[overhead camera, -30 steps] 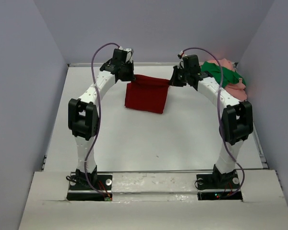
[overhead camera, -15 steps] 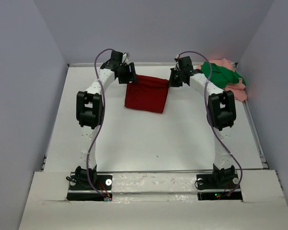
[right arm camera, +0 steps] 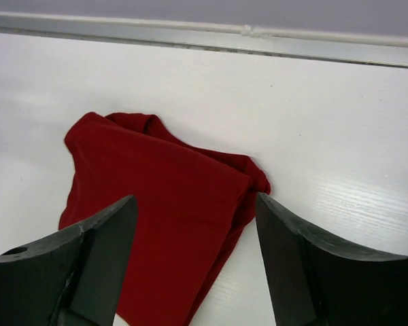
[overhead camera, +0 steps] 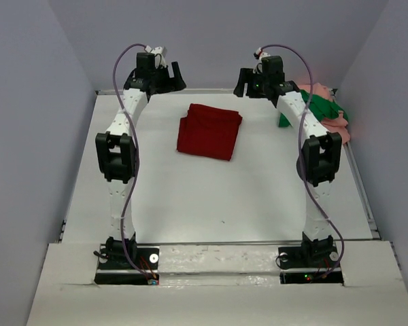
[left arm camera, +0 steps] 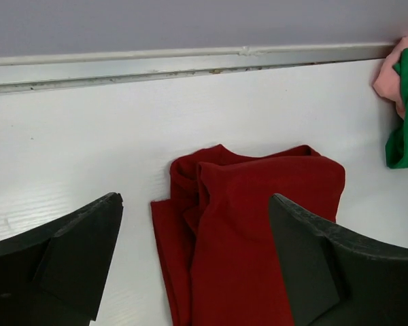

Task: Fold and stack the t-shirts
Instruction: Fold the long partially folded tshirt into a neat square

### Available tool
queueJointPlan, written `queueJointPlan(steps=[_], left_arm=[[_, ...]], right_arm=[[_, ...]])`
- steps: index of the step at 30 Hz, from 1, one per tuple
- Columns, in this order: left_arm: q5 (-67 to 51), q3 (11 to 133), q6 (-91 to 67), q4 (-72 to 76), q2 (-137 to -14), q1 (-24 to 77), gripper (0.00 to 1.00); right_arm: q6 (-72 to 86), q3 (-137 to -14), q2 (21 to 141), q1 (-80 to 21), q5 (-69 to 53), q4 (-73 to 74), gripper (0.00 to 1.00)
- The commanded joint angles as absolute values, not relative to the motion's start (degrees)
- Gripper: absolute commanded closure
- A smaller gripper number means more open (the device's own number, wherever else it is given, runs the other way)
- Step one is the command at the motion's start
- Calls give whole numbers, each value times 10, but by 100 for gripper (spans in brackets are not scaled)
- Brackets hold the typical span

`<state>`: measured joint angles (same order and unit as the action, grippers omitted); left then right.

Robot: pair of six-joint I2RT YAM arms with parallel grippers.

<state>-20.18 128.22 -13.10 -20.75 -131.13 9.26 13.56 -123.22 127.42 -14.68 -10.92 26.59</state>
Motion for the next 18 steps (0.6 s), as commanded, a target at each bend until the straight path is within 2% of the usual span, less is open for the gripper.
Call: queueJointPlan(steps=[1,2,3,4,5,6,7,8,18], left_arm=[[-240,1246,-99,-206,-1230,93,5],[-253,1198,-102,-201,-1205,95,7],[-259,1169,-110,-180,-1191,104,17],[-264,1119,-116,-166,-1166,109,27],[-265,1101,-133,-141,-1156,120,60],[-269,1083,-142,-126,-1150,120,72],[-281,1069,-153,-110,-1148,130,82],[-291,1058,-162,-90,-1152,134,100],[-323,1172,-236,-54,-1321,146,100]], right_arm=[[112,-1200,1214,-146,-147,252,32],[118,-1160,1194,-146,-182,248,40],[137,-1135,1184,-146,-201,228,55],[146,-1086,1167,-146,-236,215,64],[163,-1066,1162,-146,-245,191,94],[173,-1050,1158,-151,-250,180,100],[183,-1035,1155,-151,-255,168,100],[196,-1018,1159,-156,-268,149,100],[222,-1098,1287,-156,-236,138,100]])
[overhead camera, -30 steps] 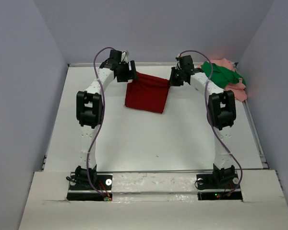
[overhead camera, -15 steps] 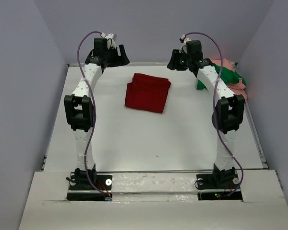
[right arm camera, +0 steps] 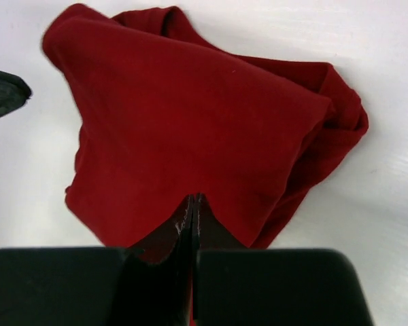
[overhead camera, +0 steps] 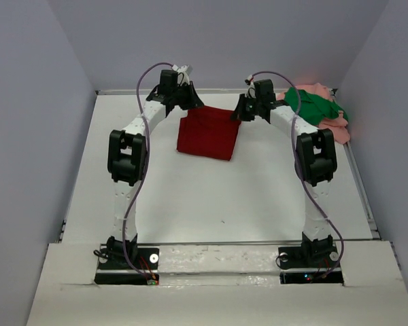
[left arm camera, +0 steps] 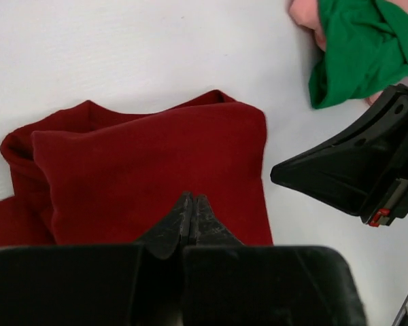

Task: Fold and stack the t-shirts
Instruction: Fold the long partially folded tshirt into a neat square

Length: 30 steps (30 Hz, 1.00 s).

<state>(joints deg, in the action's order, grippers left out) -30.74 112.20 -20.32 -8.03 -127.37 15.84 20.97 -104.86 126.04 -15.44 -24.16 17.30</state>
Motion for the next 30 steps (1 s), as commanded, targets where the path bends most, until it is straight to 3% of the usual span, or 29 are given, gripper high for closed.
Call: queueJointPlan(steps=[1,14,17,20,25,26,27,28,29,30], left_arm=[[-323,1194,-242,-54,-1346,144,100],[-366,1319,-355,60,-1515,92,100],[-376,1317,-385,99,-1522,91,96],[-377,1321,-391,123,-1521,91,84],[-385,1318,-348,121,-1479,74,51],[-367,1318,-325,110,-1447,71,42],[-355,1318,-279,82,-1428,66,28],[-337,1317,-258,69,-1388,62,22],[-328,1315,-239,38,-1369,59,18],[-323,1310,-221,24,-1347,55,14]], right_arm=[[223,-1115,1306,-156,-226,138,100],[217,-1207,1415,-156,-160,98,100],[222,-1211,1425,-156,-153,76,100],[224,-1233,1438,-156,-140,73,100],[191,-1256,1394,-156,-114,67,100],[179,-1268,1366,-156,-101,65,98],[160,-1277,1352,-156,-98,66,88],[153,-1285,1336,-156,-95,68,80],[147,-1288,1299,-156,-96,71,56],[144,-1285,1278,-156,-100,74,46]])
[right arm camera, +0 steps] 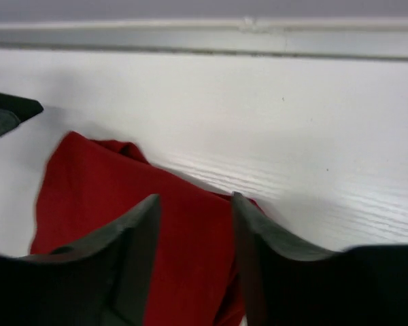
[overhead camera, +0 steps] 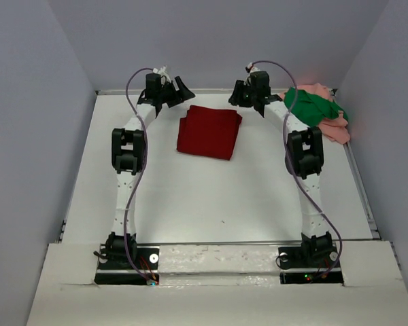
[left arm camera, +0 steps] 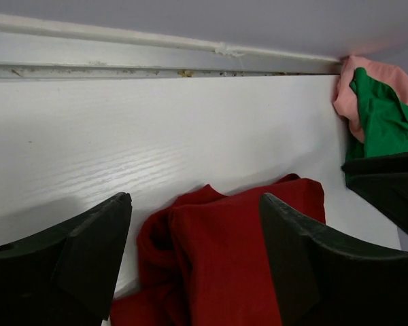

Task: Fold and stack the t-shirts
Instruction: Fold the long partially folded tshirt into a neat square, then put the neatly folded tshirt into the corner of the board with the left arm

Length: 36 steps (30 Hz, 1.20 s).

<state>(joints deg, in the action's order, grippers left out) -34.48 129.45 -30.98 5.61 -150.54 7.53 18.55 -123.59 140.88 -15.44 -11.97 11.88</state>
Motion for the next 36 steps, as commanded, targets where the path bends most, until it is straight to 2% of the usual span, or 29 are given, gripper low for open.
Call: queueJointPlan(steps=[1,3,5,8,11,17,25,30,36], left_arm=[[-319,1300,-192,12,-1300,48,10],[-301,1243,-154,-28,-1247,44,6],[-253,1183,-133,-66,-1175,45,3],[-199,1082,-124,-126,-1103,46,3],[-186,955,-129,-111,-1046,54,2],[-161,841,-128,-97,-1030,105,2],[-113,868,-147,-104,-1106,128,3],[-80,929,-134,-120,-1193,150,6],[-94,967,-139,-120,-1240,153,10]], right_arm=[[143,-1275,1256,-156,-105,76,38],[143,-1230,1188,-156,-119,94,26],[145,-1177,1138,-156,-126,111,21],[159,-1043,1038,-156,-116,127,20],[200,-901,956,-156,-92,132,18],[284,-696,848,-156,-62,144,18],[287,-611,783,-156,-23,151,18],[284,-604,773,-156,-5,161,17],[278,-607,782,-156,-4,167,17]])
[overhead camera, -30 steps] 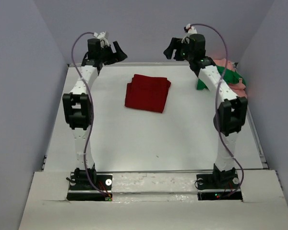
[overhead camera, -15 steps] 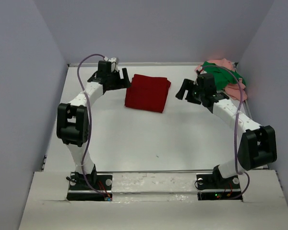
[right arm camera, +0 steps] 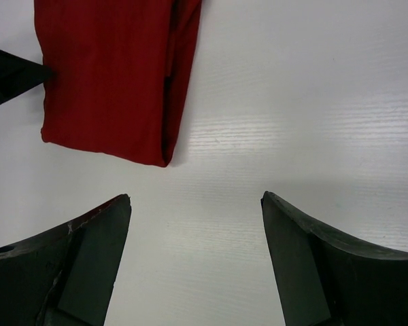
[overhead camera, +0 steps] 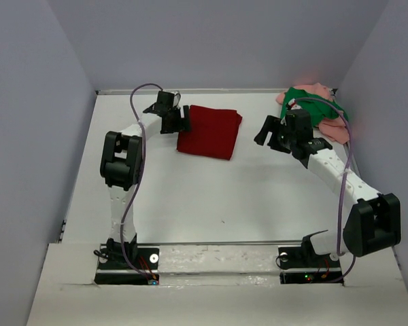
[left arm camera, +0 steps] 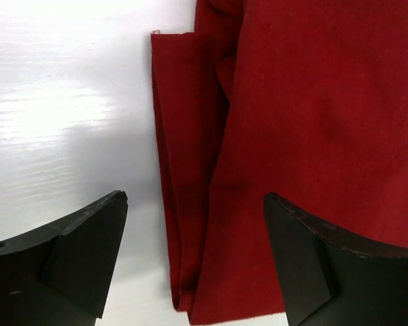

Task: Fold and stack the t-shirts
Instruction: Put the neatly folded tshirt into the corner of the board with the left arm

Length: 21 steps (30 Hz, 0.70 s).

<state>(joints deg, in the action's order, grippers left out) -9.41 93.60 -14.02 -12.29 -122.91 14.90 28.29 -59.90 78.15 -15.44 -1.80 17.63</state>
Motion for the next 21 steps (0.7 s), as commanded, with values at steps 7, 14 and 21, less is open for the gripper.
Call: queueJointPlan(steps=[7,14,21], left_arm=[[-128,983,-140,-112,-1279,159,32],[-141,978,-145,-100,-1296,159,81],[-121,1002,-131,-105,-1298,137,100]], right_arm=[[269,-628,805,-156,13,171,17],[266,-649,822,-156,18,178,17],[277,-650,820,-156,27,183,17]])
